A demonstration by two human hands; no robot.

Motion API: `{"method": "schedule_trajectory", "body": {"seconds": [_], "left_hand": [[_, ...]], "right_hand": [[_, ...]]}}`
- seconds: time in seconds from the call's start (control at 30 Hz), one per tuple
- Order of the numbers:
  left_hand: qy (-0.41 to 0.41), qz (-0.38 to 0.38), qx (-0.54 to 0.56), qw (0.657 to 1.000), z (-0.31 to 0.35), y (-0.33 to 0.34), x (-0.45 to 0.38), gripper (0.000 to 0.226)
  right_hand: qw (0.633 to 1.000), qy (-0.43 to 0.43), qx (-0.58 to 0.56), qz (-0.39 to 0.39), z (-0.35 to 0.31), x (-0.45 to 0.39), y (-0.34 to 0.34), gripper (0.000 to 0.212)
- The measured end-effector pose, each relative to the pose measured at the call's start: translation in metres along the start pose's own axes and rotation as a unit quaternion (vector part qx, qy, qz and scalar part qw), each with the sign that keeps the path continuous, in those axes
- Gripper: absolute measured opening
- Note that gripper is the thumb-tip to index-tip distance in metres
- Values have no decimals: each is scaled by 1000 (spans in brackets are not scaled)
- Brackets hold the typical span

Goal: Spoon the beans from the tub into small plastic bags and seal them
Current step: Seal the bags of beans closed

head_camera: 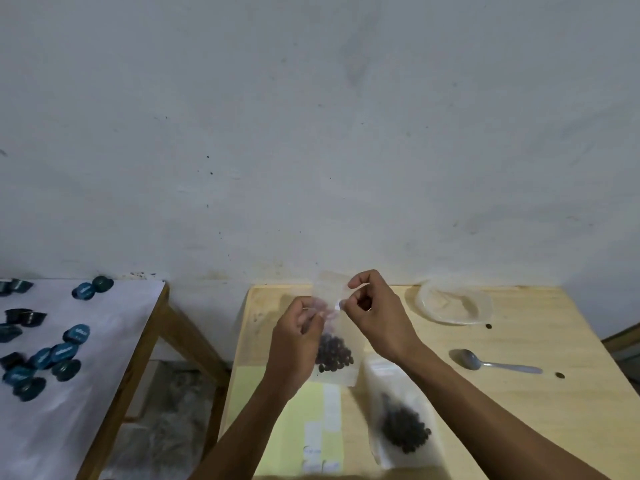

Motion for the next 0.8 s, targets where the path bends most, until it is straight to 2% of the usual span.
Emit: {"method": "schedule_trajectory", "body": {"seconds": [0.2,0.27,0.33,0.4,0.47,0.53,0.7,0.8], "left_hand": [[7,9,21,1000,10,1,5,10],[-5,16,46,999,11,1,5,6],[-18,23,77,997,11,0,4,9],[-34,22,97,994,10,0,3,9],[-46,17,88,995,8,1,3,8],[-58,17,71,996,5,2,2,10],[-106,30,58,992,-5,3,-1,16],[-111,38,40,992,-13,2,-3,30]], "right_hand": [[1000,3,6,28,-2,4,1,29],[998,12,19,60,-1,6,-1,44],[995,40,36,85,3,8,-4,67],[992,110,-30,58,14,9,-1,78],[977,169,-126,15,22,11,6,65],[964,198,-177,0,28,12,8,47],[941,208,-262,-52,28,17,14,5],[947,202,-243,-53,32,16,17,21]]}}
Point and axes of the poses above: each hand's wrist, its own x-axis away from the middle knuckle, its own y-axis out of the palm, z = x × y, the point moved 7 cm from there along -x, towards the middle knuckle, and after that the axes turned 2 degrees about x, right-handed, at the moved point
